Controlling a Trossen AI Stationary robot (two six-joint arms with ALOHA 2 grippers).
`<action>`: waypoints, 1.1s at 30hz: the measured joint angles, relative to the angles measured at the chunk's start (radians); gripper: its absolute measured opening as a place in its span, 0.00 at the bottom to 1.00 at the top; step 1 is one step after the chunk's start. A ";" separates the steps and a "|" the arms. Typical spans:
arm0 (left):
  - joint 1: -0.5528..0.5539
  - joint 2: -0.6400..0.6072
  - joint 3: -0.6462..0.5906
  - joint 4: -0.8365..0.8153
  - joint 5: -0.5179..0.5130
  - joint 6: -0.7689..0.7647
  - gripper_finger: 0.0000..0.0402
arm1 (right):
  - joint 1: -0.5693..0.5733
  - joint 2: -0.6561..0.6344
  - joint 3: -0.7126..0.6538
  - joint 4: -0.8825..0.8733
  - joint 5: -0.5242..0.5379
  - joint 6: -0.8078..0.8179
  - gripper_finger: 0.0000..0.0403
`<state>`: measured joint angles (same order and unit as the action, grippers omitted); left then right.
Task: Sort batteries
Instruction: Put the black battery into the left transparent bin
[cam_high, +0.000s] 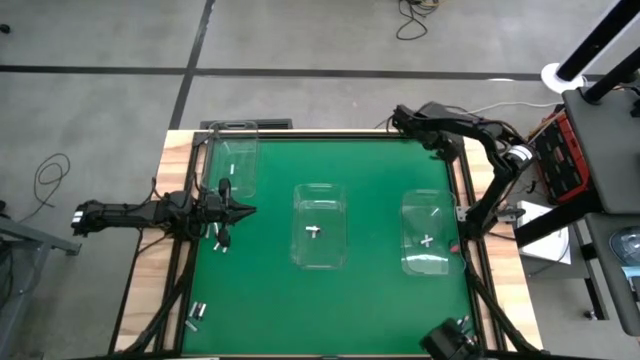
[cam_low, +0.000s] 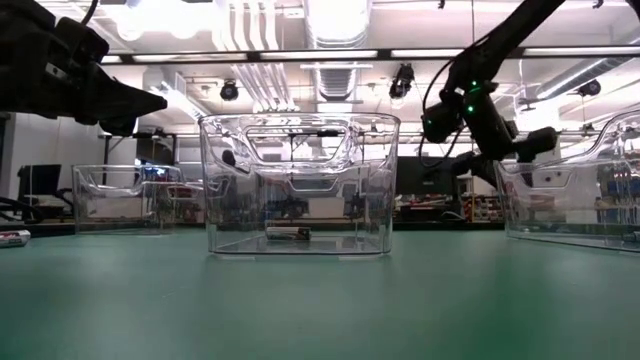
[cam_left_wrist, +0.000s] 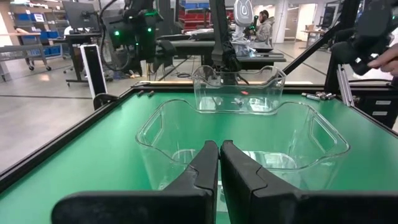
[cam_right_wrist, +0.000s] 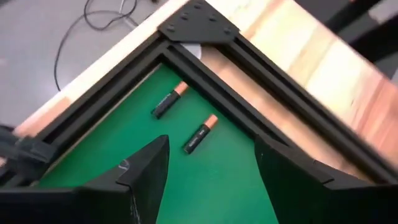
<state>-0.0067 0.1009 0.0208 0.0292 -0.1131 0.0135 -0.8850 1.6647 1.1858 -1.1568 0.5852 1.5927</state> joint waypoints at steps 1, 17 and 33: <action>0.000 0.000 0.000 0.000 0.000 0.000 0.00 | 0.001 0.001 -0.013 0.003 0.000 0.034 0.58; 0.000 0.000 0.000 0.000 0.000 0.000 0.00 | -0.093 0.003 -0.199 0.337 -0.043 0.130 0.52; 0.000 0.000 0.000 0.000 0.000 0.000 0.00 | -0.144 0.003 -0.203 0.360 -0.043 0.110 0.47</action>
<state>-0.0067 0.1009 0.0208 0.0295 -0.1131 0.0135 -1.0294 1.6672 0.9825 -0.7967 0.5419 1.7023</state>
